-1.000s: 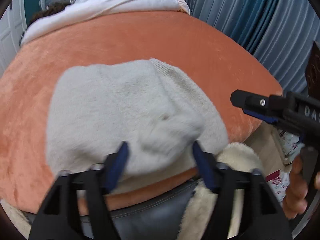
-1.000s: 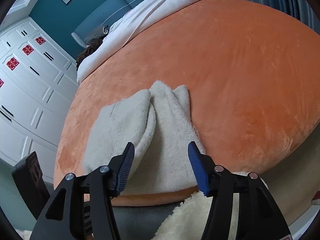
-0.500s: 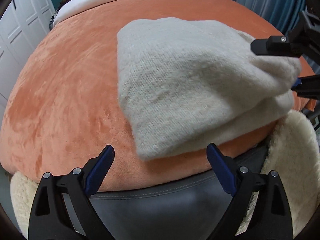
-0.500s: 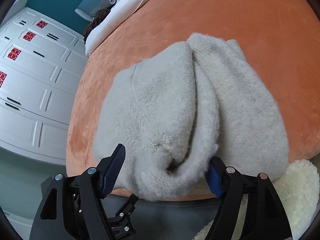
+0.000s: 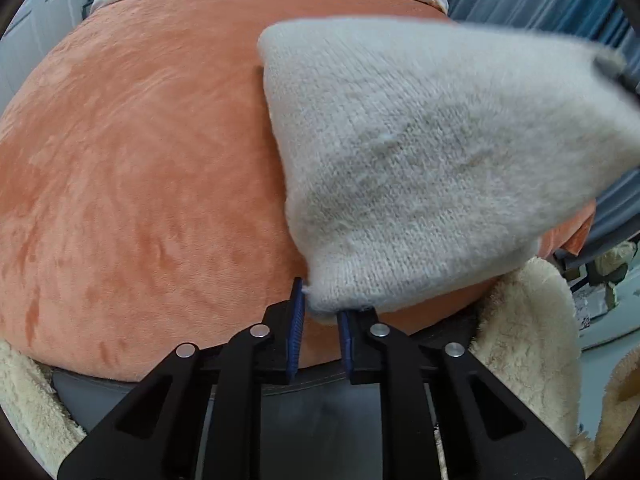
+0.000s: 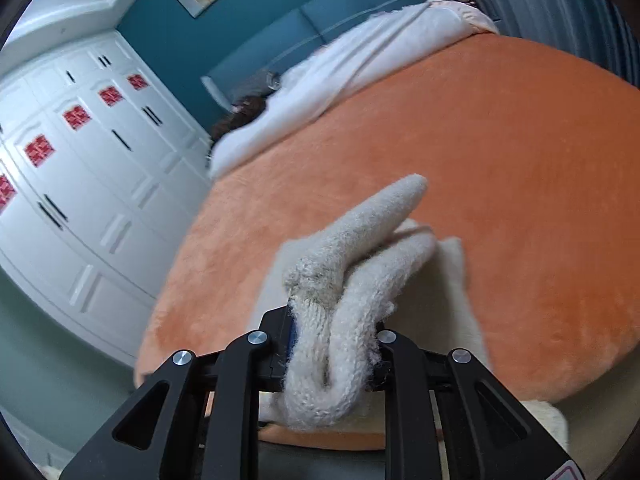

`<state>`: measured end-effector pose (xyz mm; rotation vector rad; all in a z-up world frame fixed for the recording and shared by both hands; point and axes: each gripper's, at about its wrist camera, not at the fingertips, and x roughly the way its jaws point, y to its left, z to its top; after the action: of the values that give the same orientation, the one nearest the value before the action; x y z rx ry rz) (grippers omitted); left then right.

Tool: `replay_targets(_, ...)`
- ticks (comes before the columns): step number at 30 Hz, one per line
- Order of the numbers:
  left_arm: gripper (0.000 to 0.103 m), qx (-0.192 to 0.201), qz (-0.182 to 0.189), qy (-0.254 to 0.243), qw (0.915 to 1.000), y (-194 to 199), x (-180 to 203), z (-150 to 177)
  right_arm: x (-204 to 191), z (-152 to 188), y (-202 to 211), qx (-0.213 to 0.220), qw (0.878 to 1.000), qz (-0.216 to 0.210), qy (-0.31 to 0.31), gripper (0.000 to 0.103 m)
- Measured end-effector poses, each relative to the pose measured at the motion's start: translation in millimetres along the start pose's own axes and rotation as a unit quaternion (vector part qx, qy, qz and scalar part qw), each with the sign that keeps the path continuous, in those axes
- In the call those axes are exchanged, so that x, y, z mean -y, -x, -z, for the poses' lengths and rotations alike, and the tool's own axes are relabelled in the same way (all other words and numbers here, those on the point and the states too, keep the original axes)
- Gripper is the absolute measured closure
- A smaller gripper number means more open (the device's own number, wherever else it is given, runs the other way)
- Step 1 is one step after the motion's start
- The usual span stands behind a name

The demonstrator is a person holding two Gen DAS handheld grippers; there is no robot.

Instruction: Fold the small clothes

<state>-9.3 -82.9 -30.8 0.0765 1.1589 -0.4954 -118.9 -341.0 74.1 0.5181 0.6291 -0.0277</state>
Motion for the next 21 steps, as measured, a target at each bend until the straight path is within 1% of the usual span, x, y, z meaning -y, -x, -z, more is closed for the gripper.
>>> replay_targets(1,0.091,-0.003,-0.003,-0.004,1.0,-3,3,0,20,11,-20,-0.031,0.998,0.06,0.006,0.085)
replay_targets(2,0.091,-0.011,-0.001,-0.001,0.9999,-8,5,0,40,24,-40,-0.064,0.993,0.1,0.003,0.086)
replay_targets(3,0.091,-0.019,0.003,0.005,0.9998,-12,6,0,60,39,-59,-0.101,0.987,0.121,-0.014,0.086)
replay_targets(4,0.091,-0.026,0.003,0.01,0.9996,-14,6,1,73,50,-63,-0.106,0.987,0.112,-0.04,0.085)
replay_targets(5,0.091,-0.028,-0.001,0.01,0.9996,-14,7,1,78,54,-58,-0.094,0.989,0.095,-0.06,0.085)
replay_targets(7,0.09,-0.025,-0.008,0.001,0.9997,-11,11,6,78,53,-53,-0.082,0.991,0.082,-0.071,0.082)
replay_targets(9,0.088,-0.028,-0.012,0.001,0.9995,-9,11,6,77,50,-56,-0.092,0.99,0.092,-0.062,0.076)
replay_targets(10,0.087,-0.028,-0.013,0.004,0.9995,-6,11,7,78,47,-54,-0.091,0.989,0.1,-0.06,0.07)
replay_targets(11,0.085,-0.026,-0.014,0.005,0.9996,-1,13,8,79,44,-48,-0.086,0.989,0.098,-0.062,0.066)
replay_targets(12,0.079,-0.023,-0.017,0.004,0.9996,4,15,11,79,42,-40,-0.075,0.99,0.094,-0.07,0.066)
replay_targets(13,0.068,-0.016,-0.027,0.001,0.9995,10,16,12,78,40,-30,-0.064,0.99,0.096,-0.078,0.066)
replay_targets(14,0.063,-0.011,-0.035,0.0,0.9993,15,16,13,79,37,-23,-0.054,0.99,0.104,-0.083,0.063)
replay_targets(15,0.056,-0.005,-0.044,-0.002,0.999,20,15,14,72,34,-12,-0.039,0.989,0.115,-0.081,0.063)
replay_targets(17,0.05,-0.001,-0.052,-0.003,0.9986,26,16,17,55,24,3,-0.015,0.991,0.121,-0.053,0.064)
replay_targets(18,0.047,0.001,-0.058,0.0,0.9983,29,16,18,37,18,9,-0.005,0.993,0.113,-0.028,0.066)
replay_targets(20,0.046,0.002,-0.067,0.002,0.9977,33,13,15,2,9,11,0.0,0.997,0.072,0.017,0.071)
replay_targets(21,0.046,0.003,-0.073,0.002,0.9973,36,14,14,-10,6,10,-0.005,0.998,0.053,0.039,0.072)
